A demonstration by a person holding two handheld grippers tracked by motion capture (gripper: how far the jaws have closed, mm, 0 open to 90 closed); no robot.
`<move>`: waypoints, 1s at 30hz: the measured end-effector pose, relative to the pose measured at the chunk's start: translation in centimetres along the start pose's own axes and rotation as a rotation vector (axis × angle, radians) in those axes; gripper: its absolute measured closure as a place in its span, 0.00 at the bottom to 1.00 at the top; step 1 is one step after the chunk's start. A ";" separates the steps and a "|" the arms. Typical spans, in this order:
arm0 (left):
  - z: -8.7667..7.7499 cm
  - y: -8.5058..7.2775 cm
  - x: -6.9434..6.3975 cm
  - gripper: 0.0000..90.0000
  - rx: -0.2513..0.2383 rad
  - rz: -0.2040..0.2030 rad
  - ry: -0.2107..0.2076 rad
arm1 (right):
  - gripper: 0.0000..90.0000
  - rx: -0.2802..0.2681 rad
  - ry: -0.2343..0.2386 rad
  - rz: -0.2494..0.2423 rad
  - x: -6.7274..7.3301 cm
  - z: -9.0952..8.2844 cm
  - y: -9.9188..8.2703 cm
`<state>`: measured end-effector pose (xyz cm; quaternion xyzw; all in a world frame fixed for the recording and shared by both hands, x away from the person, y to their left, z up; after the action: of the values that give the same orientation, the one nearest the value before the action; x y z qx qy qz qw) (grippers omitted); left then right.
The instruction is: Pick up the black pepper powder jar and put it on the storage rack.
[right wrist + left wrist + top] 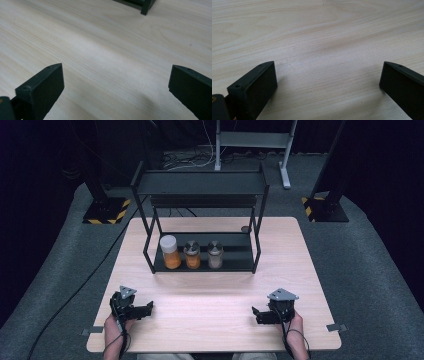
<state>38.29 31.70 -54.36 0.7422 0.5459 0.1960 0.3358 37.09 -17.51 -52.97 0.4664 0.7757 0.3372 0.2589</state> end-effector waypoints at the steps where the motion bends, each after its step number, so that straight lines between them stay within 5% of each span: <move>1: 0.0 0.0 0.0 0.01 0.000 0.000 0.001 | 0.00 0.004 0.001 0.004 -0.2 0.0 -0.3; 16: 0.0 0.0 0.0 0.00 0.000 -0.004 0.004 | 0.00 0.004 0.020 0.047 -0.8 -0.3 -1.5; 30: 0.0 0.0 0.0 0.00 0.002 -0.003 0.005 | 0.00 -0.004 -0.015 0.046 -0.7 -0.4 -1.5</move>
<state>38.28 31.66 -54.37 0.7413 0.5479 0.1967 0.3339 36.32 -18.74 -53.82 0.4862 0.7620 0.3414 0.2579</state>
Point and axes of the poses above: each handheld gripper's, and its own axes: z roughly forward along the jaws, y roughly out of its top, x roughly to its left, the point moved 2 cm from there along z, roughly forward along the jaws, and after that the axes turned 6 degrees about -y, right-handed, at the moved point
